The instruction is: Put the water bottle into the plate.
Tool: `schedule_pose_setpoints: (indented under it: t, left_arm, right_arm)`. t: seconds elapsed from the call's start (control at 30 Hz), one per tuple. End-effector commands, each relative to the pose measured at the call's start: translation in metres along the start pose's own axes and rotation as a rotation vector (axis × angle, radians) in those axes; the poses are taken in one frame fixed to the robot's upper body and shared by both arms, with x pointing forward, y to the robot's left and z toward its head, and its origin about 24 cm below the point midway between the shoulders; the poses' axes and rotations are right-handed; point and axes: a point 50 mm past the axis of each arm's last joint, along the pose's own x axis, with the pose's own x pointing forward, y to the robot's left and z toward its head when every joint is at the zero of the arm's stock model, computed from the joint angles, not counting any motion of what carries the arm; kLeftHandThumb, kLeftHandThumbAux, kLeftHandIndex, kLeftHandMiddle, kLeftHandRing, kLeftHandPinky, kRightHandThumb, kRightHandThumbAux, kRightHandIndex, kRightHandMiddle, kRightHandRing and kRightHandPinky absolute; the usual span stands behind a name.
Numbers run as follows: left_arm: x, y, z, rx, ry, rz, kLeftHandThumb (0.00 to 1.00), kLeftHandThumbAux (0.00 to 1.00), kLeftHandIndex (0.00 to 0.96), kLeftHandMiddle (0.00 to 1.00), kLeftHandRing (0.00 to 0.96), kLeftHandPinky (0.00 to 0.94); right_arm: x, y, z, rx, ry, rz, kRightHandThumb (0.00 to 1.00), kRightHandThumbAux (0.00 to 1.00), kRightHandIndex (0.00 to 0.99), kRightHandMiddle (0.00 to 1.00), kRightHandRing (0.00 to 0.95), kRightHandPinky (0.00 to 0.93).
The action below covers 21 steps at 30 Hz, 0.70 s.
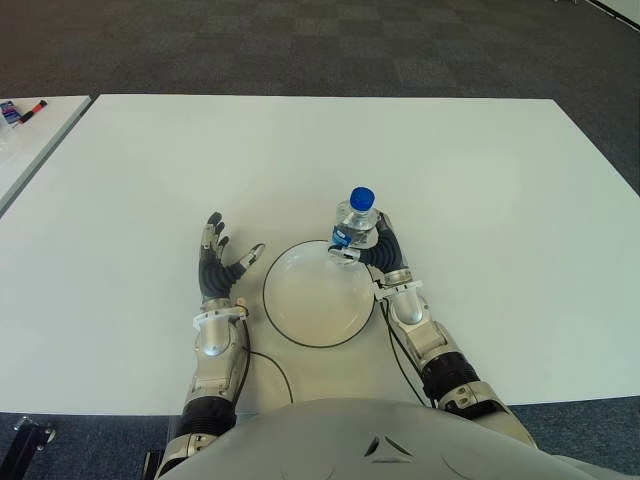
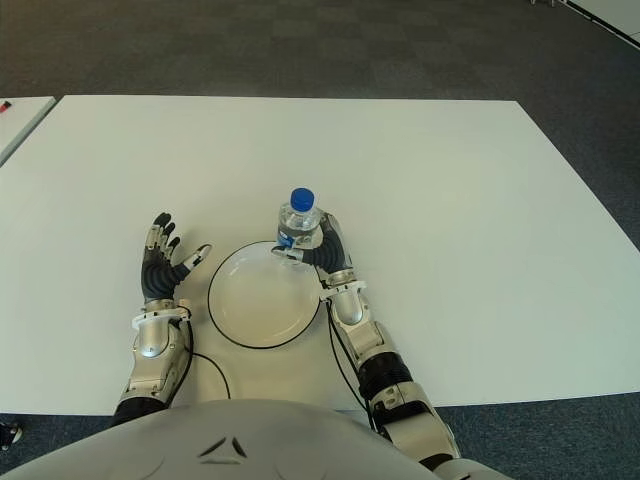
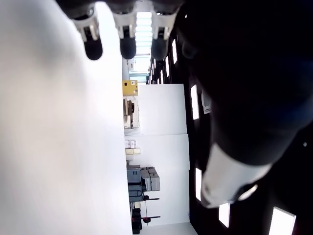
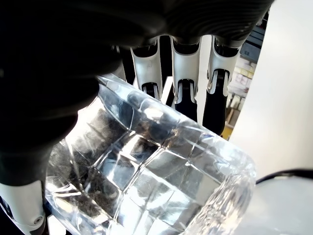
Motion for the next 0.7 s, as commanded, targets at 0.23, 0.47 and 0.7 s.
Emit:
schedule_pose_setpoints:
  t: [0.23,0.47,0.7]
  left_arm:
    - [-0.011,0.0001,-0.0203,0.007,0.135,-0.009,0.119,0.852,0.019,0.0,0.0,0.023]
    - [-0.0099,0.0006,-0.0218,0.004,0.139,-0.011,0.139,0.832,0.017,0.0,0.0,0.023]
    - [-0.0117,-0.0024,-0.019,0.008,0.125,-0.012,0.146,0.822,0.018,0.0,0.0,0.025]
  right_arm:
    - [-0.0007,0.0029,0.003,-0.055,0.006,0.007,0.954,0.657,0.388,0.507,0.519,0.858]
    - [-0.0004,0.0026,0.0032,-0.063,0.009,0.019,0.954,0.657,0.389,0.509,0.516,0.859]
    - [-0.004,0.0024,0.0093,-0.053,-0.027,0.006,0.954,0.656,0.391,0.51,0.518,0.865]
